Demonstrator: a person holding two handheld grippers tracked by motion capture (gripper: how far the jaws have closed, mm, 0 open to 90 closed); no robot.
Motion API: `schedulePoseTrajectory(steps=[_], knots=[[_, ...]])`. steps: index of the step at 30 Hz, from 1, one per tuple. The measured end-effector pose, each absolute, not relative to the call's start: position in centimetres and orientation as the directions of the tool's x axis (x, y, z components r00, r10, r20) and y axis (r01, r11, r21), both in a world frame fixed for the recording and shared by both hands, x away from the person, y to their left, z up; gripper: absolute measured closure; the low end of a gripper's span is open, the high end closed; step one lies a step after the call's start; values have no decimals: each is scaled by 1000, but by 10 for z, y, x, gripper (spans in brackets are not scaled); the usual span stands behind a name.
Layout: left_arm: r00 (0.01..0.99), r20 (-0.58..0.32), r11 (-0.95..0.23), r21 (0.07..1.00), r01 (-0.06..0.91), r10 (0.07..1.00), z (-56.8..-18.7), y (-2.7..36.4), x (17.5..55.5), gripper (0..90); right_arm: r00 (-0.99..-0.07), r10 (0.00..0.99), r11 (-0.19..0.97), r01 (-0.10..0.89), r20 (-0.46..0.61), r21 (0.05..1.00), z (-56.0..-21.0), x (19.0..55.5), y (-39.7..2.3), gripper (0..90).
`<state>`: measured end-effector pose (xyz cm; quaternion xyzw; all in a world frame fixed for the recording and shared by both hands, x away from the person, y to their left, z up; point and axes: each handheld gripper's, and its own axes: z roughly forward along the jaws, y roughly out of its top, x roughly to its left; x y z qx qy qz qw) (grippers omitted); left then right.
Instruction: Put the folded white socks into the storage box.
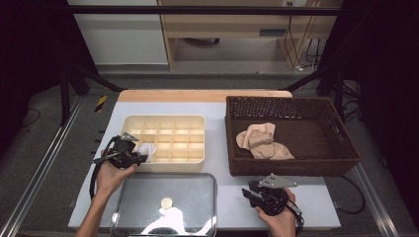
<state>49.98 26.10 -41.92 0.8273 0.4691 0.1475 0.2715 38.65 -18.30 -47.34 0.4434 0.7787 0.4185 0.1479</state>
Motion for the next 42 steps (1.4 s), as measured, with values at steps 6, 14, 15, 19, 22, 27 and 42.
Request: schedulePoseTrajectory(steps=[6,14,15,19,22,27,42], knots=[[512,-44,-371,637,676,858,-416,268,496,648,-559,817,251,569,145,783,-473,386,-184,642],[465,-2,-330,701,632,885,-396,276,491,432,-556,818,248,568,144,785,-472,385,-186,637],[464,1,-327,711,623,886,-393,275,492,419,-556,819,247,568,144,785,-472,385,-186,637],[469,-1,-328,713,620,883,-387,270,499,383,-554,820,246,571,146,783,-472,386,-187,636],[456,10,-339,684,646,890,-394,268,509,415,-556,818,247,569,145,785,-472,385,-187,637],[483,-35,-334,680,653,875,-406,272,509,645,-554,819,244,572,150,783,-472,386,-189,638],[525,12,-429,593,682,851,-411,264,504,716,-557,817,253,578,148,776,-474,388,-186,639]])
